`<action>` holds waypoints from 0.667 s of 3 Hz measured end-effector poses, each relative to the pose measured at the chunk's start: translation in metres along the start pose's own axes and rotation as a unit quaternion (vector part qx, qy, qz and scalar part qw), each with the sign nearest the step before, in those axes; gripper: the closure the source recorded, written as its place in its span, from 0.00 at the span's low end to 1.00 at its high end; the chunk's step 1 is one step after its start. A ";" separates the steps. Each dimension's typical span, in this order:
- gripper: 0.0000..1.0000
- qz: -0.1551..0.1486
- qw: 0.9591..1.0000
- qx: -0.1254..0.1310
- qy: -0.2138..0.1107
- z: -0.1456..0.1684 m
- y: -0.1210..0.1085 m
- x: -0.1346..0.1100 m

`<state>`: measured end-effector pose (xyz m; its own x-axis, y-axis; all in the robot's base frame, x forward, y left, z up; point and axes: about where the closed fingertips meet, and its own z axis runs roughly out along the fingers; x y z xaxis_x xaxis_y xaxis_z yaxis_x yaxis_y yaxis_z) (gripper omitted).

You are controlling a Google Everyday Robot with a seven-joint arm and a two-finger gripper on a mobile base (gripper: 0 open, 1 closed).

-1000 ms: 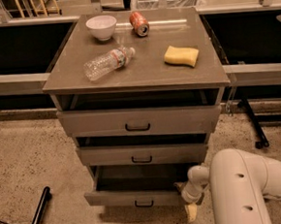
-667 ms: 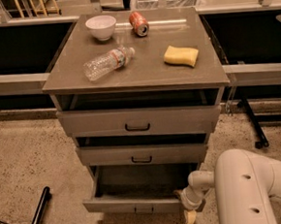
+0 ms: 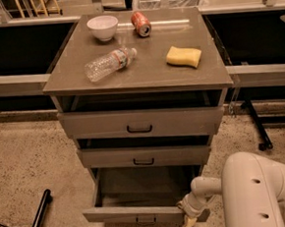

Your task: Open bottom drawer

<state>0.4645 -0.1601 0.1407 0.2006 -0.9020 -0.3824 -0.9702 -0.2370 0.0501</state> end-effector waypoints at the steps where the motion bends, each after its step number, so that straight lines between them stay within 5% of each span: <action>1: 0.17 0.000 1.000 0.000 0.000 0.000 0.000 0.000; 2: 0.00 0.000 1.000 0.000 0.000 0.000 0.000 0.000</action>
Offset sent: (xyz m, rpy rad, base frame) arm 0.0000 0.0000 0.0000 0.0000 0.0000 0.0000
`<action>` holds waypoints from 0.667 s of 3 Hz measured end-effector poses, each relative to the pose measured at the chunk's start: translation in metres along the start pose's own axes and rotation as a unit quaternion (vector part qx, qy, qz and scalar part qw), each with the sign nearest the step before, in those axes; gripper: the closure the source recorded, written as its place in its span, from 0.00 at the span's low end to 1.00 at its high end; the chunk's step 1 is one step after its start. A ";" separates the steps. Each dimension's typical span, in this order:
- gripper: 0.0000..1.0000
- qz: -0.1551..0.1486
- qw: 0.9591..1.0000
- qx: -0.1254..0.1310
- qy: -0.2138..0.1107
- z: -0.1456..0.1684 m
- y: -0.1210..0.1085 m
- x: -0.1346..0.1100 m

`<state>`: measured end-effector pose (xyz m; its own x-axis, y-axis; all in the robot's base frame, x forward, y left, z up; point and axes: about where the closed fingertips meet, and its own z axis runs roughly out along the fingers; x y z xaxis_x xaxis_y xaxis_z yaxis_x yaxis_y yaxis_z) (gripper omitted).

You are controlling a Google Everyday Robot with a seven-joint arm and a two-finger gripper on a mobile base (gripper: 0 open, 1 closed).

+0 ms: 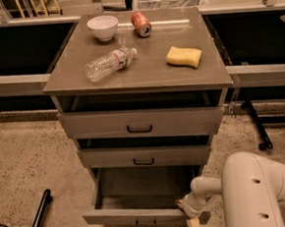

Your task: Open bottom drawer

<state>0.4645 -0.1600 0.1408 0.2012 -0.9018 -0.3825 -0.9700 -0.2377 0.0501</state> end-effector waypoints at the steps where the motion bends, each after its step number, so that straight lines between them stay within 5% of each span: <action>1: 0.00 -0.026 1.000 -0.006 -0.004 -0.009 -0.002 -0.015; 2: 0.00 -0.045 0.999 0.002 -0.001 -0.032 0.015 -0.039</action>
Offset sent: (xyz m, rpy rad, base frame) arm -0.0285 0.0299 0.0897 0.0167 -0.0976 0.1078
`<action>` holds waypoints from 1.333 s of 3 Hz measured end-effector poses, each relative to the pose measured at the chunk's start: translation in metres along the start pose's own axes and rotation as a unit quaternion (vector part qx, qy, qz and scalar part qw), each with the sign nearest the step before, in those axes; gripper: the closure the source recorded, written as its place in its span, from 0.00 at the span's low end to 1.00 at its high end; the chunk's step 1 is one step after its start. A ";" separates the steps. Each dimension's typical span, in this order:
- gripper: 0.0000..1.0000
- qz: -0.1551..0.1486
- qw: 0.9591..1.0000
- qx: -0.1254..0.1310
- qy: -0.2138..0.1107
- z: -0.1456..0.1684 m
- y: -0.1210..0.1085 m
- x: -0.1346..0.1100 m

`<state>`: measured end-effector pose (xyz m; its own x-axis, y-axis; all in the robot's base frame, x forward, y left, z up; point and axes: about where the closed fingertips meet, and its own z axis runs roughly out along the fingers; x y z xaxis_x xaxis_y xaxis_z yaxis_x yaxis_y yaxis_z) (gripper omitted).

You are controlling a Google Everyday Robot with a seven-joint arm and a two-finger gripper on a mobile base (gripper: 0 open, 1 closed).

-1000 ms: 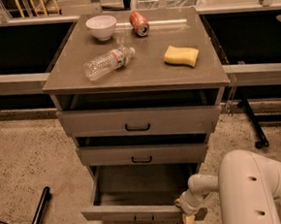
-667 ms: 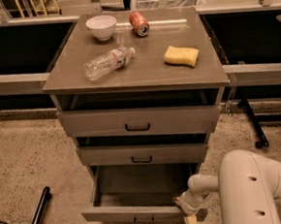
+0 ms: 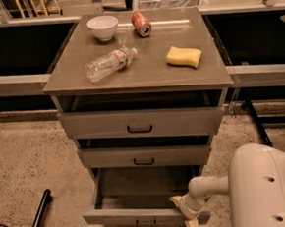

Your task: Open bottom drawer

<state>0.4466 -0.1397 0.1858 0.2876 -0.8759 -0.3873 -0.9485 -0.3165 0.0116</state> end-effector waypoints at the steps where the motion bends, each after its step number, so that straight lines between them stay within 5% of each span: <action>1: 0.00 0.000 1.000 0.000 0.000 0.000 0.000 0.000; 3: 0.40 -0.012 0.999 -0.030 -0.018 0.010 0.013 -0.004; 4: 0.48 -0.026 0.998 -0.045 -0.026 0.012 0.013 -0.013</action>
Offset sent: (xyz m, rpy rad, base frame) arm -0.0196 -0.0068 -0.0117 0.0229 0.0883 0.0599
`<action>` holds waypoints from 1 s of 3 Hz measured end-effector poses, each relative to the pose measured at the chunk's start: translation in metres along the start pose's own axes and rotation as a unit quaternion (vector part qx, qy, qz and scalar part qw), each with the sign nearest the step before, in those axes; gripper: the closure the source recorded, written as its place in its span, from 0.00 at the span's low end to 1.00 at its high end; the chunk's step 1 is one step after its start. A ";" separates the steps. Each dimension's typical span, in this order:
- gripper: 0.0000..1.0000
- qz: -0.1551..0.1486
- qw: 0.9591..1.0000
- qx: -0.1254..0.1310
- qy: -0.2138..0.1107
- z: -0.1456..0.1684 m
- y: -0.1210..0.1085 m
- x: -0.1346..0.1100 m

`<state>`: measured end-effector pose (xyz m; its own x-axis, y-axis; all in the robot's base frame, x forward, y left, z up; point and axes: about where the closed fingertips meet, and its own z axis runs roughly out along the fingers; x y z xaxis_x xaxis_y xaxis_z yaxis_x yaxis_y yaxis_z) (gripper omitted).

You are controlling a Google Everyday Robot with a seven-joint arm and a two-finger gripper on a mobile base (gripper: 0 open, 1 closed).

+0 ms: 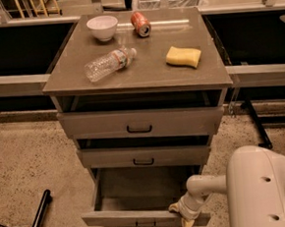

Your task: Open bottom drawer

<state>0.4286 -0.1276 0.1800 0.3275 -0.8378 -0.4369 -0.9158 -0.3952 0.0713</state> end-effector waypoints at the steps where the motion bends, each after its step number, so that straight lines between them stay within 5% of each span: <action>1: 0.32 -0.014 1.000 0.001 -0.003 -0.005 -0.002 -0.009; 3: 0.00 -0.075 0.997 0.034 -0.012 -0.066 0.012 -0.059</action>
Offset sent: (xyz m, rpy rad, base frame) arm -0.0179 0.0237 0.1155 0.1182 -0.1594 0.1382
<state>0.4138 -0.1079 0.2655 0.4565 -0.7620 -0.4593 -0.8713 -0.4874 -0.0572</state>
